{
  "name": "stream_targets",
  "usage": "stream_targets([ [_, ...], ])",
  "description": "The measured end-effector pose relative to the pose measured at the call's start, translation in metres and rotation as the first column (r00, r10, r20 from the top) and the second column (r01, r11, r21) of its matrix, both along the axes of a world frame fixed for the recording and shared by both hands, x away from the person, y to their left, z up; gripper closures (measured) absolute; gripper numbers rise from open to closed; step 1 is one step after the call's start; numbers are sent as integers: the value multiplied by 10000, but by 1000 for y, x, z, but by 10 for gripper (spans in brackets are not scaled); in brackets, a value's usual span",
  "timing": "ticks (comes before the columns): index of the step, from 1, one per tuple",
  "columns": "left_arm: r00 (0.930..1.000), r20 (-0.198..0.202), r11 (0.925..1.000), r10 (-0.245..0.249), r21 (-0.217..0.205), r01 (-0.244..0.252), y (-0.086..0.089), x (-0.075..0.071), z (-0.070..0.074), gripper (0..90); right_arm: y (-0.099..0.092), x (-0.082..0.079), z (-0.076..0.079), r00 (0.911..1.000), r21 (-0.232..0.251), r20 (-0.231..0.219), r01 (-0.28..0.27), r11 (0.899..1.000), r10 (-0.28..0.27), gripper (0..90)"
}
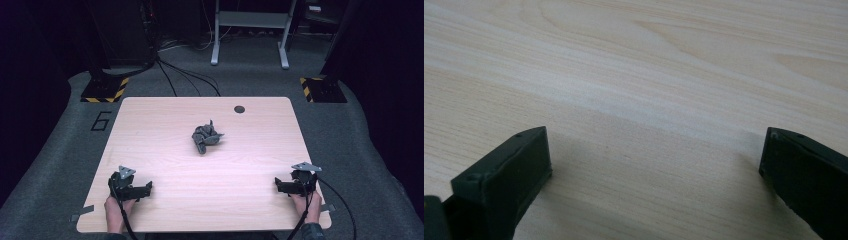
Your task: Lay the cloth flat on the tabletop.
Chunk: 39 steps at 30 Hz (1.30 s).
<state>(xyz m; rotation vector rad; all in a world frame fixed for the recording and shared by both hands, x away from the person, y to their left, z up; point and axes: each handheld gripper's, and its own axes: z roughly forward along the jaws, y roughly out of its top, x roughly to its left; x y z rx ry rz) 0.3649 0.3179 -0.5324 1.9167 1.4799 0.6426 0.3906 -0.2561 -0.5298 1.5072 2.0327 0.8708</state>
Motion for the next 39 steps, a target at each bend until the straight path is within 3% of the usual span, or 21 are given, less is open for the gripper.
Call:
stream_targets([
  [21,9998,-136,9999,115,69,-114,-1,0,1,1,1,1,0,10000,-82,-10,-35,10000,35,0],
  [24,9995,-284,9997,105,-216,-111,-1,3,3,2,0,1,0,10000,-76,-19,-82,9999,82,1],
  [31,9989,-172,9977,-434,-524,424,-9,18,19,9,0,1,0,10000,-58,3,-90,9999,90,3],
  [39,9926,100,9904,-1209,-656,1213,-34,44,37,42,1,1,0,10000,2,16,-70,10000,70,4],
])
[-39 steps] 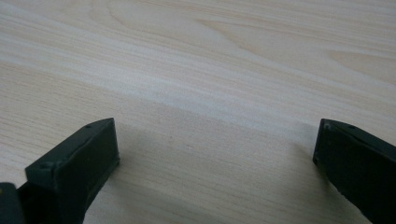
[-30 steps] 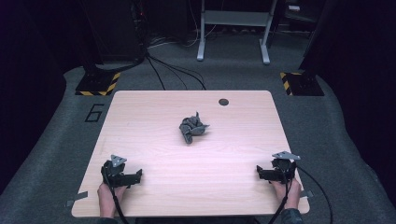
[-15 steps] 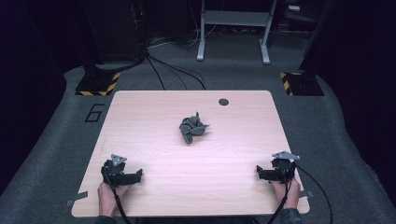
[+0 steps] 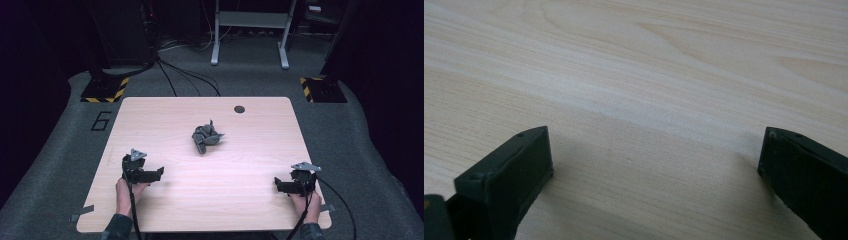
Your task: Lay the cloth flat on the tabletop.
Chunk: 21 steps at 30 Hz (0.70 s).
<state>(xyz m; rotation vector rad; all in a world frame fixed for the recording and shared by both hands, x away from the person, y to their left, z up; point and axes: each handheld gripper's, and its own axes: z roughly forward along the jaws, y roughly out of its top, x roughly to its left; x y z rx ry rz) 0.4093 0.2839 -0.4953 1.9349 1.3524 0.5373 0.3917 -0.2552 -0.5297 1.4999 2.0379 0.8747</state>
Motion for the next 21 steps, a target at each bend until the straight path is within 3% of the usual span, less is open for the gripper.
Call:
stream_targets([
  [8,9967,137,9967,-800,160,798,-25,23,15,73,-1,0,0,10000,-57,10,-69,10000,69,6],
  [21,9779,601,9798,-2002,159,1996,-79,60,29,133,-1,0,0,10000,-81,5,-86,9999,86,10],
])
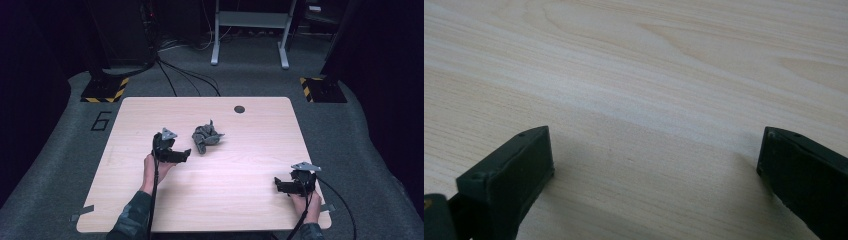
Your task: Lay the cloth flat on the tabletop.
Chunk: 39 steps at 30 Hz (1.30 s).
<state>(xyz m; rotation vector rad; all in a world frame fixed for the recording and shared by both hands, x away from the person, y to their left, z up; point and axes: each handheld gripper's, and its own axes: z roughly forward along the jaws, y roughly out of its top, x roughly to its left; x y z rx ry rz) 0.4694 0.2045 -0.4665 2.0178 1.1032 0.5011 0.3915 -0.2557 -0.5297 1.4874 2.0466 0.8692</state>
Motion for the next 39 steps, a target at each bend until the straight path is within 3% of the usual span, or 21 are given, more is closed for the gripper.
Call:
stream_targets([
  [13,9985,-107,9985,-530,101,531,-35,30,-1,147,0,0,0,10000,9,6,-15,10000,15,13],
  [20,9994,-57,9985,-355,425,357,-48,47,-6,156,1,0,0,10000,76,11,9,10000,-9,17],
  [26,9988,-334,9989,-345,315,355,-53,55,-17,192,1,0,0,10000,76,14,-1,10000,1,18],
  [30,9963,-595,9975,-622,292,640,-55,59,-24,317,0,-1,0,10000,-3,23,-94,10000,94,24],
  [36,9979,-490,9987,-428,270,442,-56,59,-28,522,0,-1,0,10000,7,25,-93,10000,93,25],
  [38,9973,-501,9975,-538,425,559,-55,60,-29,549,0,-1,0,9999,-1,27,-102,9999,102,25],
  [39,9980,-454,9985,-436,308,450,-56,60,-30,612,0,-1,0,9999,4,26,-101,9999,101,25],
])
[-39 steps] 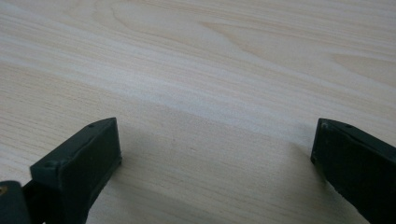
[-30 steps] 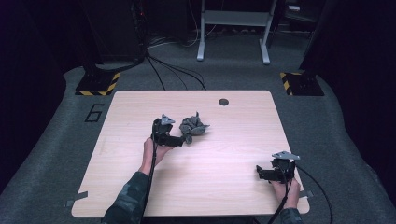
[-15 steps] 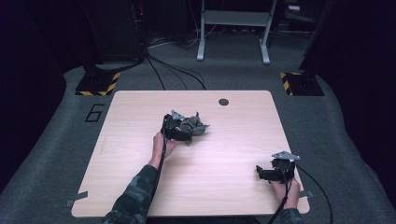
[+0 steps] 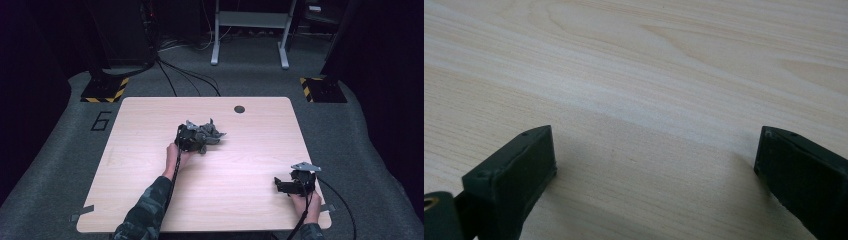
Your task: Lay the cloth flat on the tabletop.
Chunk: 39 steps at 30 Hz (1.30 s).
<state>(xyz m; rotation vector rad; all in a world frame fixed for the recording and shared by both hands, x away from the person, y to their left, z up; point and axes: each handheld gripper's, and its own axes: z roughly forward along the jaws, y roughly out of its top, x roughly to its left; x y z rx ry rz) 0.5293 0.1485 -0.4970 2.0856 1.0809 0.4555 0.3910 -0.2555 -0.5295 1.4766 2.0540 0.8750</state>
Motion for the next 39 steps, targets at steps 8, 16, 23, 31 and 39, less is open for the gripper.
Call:
stream_targets([
  [8,9997,233,10000,91,-26,-90,3,-1,1,758,0,0,0,10000,2,4,-8,10000,8,26],
  [16,9953,964,9994,44,-351,-10,6,-10,18,773,0,0,0,10000,3,3,-7,10000,7,27],
  [23,9904,1374,9992,-125,-355,175,10,-19,34,775,0,0,0,10000,-3,4,-15,10000,15,27],
  [31,9849,1661,9979,-490,-331,552,13,-35,51,774,0,0,0,10000,23,4,10,10000,-10,27],
  [39,9774,1932,9957,-862,-156,910,16,-59,59,773,0,0,0,10000,42,0,17,10000,-17,27],
])
